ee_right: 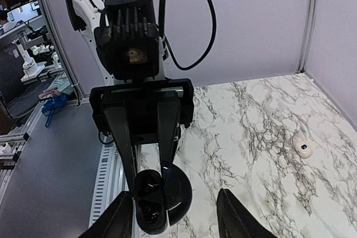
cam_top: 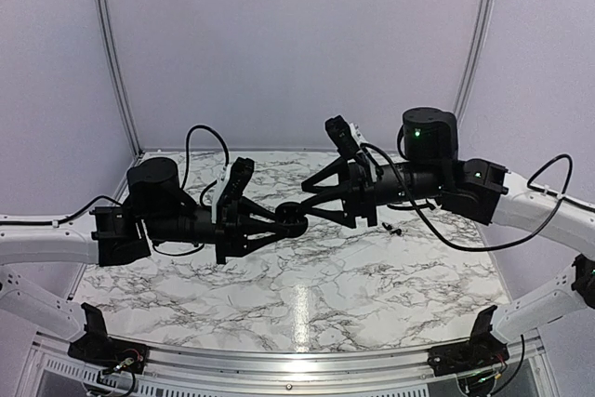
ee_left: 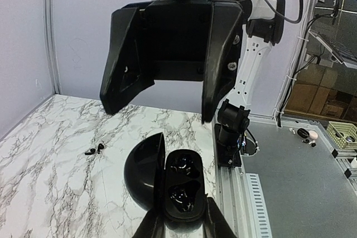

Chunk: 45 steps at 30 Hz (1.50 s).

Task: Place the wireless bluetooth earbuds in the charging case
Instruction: Pass from the left arm to the right

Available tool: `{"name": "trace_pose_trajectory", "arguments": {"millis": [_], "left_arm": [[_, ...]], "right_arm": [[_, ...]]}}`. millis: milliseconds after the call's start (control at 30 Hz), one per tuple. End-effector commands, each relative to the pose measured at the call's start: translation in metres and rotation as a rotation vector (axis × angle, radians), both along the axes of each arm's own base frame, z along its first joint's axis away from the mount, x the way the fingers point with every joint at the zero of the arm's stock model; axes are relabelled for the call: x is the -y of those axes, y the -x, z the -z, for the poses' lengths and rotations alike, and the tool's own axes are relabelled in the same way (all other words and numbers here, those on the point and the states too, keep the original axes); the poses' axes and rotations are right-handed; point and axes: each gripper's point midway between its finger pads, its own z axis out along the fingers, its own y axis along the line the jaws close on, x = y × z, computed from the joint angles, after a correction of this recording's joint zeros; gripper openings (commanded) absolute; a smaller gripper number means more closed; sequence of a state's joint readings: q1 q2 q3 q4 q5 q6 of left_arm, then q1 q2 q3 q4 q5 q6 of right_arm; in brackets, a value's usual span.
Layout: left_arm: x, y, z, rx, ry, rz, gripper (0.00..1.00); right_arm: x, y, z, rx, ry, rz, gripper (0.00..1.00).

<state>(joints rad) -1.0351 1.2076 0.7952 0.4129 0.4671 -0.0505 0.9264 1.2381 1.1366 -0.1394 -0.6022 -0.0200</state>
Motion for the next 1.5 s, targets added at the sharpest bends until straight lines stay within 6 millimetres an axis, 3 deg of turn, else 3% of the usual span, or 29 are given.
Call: {"name": "trace_pose_trajectory", "arguments": {"millis": [0, 700, 1467], "left_arm": [[0.002, 0.005, -0.012, 0.023, 0.002, 0.035, 0.0], [0.008, 0.002, -0.003, 0.014, -0.042, 0.045, 0.0], [0.005, 0.0, -0.001, 0.063, -0.057, 0.027, 0.0]], "right_arm": [[-0.002, 0.004, 0.017, -0.023, 0.102, -0.035, 0.51], [-0.018, 0.013, 0.036, -0.032, 0.189, -0.103, 0.24], [-0.029, 0.012, 0.05, -0.088, 0.206, -0.136, 0.24]]}}
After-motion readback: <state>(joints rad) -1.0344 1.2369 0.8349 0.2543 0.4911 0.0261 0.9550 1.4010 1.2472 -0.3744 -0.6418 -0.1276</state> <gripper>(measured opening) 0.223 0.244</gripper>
